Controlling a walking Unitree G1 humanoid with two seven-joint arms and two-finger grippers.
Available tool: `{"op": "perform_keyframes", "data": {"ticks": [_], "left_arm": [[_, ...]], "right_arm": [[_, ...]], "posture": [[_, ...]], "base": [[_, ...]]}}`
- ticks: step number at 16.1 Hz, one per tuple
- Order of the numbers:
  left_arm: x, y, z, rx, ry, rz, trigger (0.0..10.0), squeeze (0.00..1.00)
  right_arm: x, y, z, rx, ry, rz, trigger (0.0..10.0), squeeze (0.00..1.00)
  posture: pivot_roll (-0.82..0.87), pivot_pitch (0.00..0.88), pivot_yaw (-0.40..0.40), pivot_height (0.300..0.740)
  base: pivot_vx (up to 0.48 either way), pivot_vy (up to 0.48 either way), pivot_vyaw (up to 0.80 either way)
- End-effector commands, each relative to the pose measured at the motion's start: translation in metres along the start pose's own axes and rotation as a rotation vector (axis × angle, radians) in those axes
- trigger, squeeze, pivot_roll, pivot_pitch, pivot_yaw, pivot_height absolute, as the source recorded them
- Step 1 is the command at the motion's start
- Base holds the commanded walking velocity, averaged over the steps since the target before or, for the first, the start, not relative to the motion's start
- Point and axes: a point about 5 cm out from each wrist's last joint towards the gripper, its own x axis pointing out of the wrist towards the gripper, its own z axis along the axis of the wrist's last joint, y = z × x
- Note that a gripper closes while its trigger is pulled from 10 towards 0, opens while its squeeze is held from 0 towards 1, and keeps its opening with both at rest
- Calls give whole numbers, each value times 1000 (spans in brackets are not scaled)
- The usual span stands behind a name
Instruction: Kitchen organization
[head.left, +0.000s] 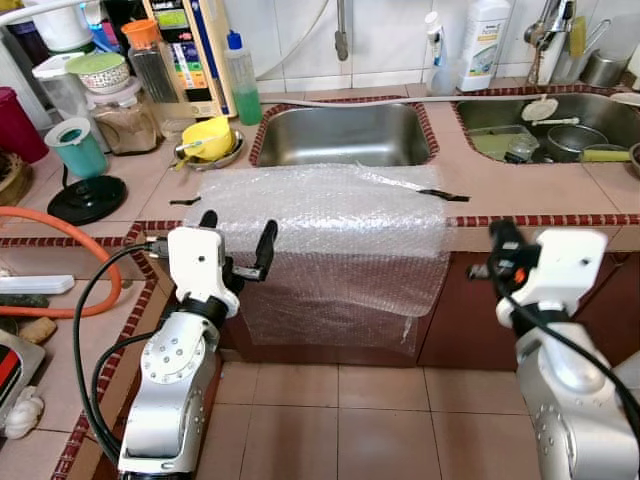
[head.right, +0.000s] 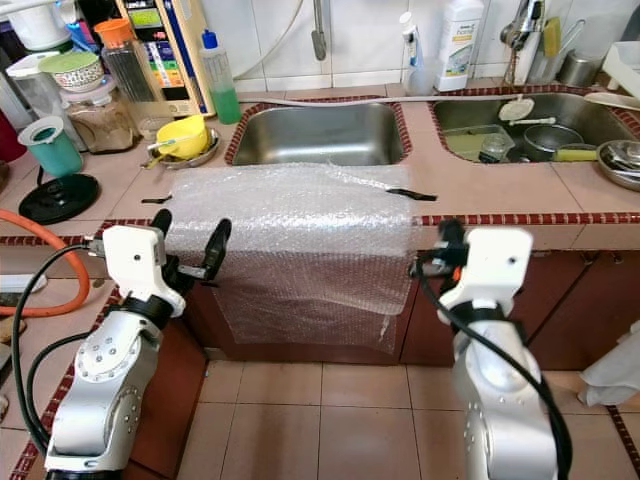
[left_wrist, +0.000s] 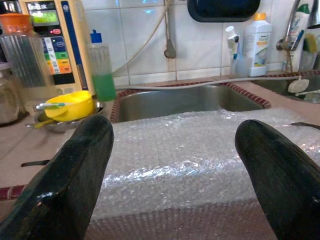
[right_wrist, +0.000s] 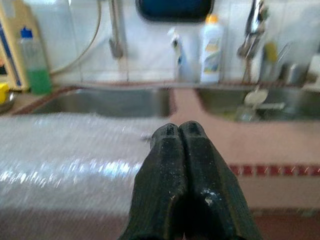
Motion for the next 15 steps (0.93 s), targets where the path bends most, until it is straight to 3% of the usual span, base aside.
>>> {"op": "perform_keyframes", "data": {"ticks": [1, 9, 15], "left_arm": [[1, 4, 4, -2, -1, 3, 10000, 0], [4, 9, 10, -18, -19, 0, 10000, 0], [5, 5, 9, -31, -12, -25, 10000, 0]], "right_arm": [[2, 0, 14, -7, -57, -7, 10000, 0], [3, 9, 14, -24, -52, 51, 10000, 0], [1, 8, 13, -32, -47, 47, 10000, 0]], "posture": [[-27, 0, 106, 740], [-22, 0, 103, 740], [-28, 0, 111, 740]], "base": [[0, 0, 0], [0, 0, 0], [269, 0, 0]]}}
